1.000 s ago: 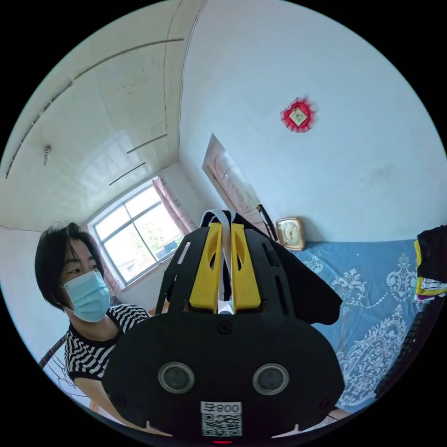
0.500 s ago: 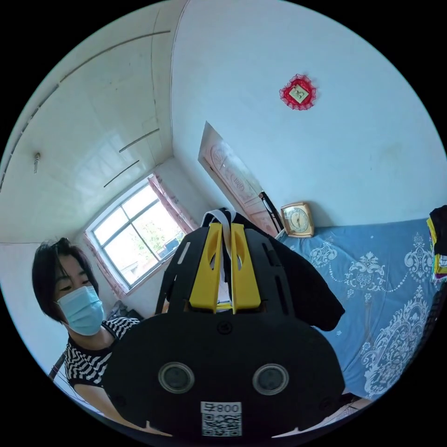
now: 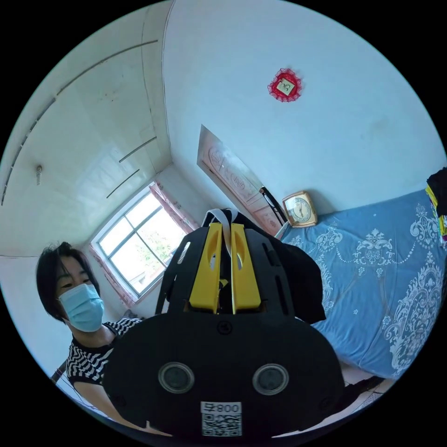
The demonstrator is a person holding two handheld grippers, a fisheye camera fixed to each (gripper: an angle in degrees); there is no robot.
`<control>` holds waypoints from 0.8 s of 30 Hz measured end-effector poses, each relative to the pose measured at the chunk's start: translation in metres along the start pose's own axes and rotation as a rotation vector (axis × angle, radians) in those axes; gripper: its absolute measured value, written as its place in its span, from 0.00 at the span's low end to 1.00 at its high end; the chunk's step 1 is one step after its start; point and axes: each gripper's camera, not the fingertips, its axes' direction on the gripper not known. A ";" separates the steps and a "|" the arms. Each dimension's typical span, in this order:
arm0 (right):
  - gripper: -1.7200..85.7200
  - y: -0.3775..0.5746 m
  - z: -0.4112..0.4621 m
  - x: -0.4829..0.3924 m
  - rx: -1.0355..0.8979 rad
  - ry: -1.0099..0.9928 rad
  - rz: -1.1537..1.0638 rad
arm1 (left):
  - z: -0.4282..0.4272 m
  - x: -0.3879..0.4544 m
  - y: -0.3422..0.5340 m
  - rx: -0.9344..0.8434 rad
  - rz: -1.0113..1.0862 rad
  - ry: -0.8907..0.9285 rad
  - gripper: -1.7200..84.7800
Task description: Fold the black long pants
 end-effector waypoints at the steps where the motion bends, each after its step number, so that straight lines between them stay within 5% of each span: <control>1: 0.05 0.004 -0.002 0.003 0.011 0.007 0.012 | -0.001 0.005 -0.010 -0.003 0.019 -0.004 0.04; 11: 0.05 0.054 -0.006 0.079 0.096 0.071 0.218 | 0.041 0.016 -0.075 -0.159 0.062 -0.008 0.03; 19: 0.05 0.141 0.001 0.199 0.052 0.301 0.576 | 0.141 -0.034 -0.083 -0.424 -0.079 0.001 0.03; 24: 0.03 0.169 -0.007 0.210 0.014 0.439 0.599 | 0.205 -0.068 -0.078 -0.594 -0.165 0.011 0.03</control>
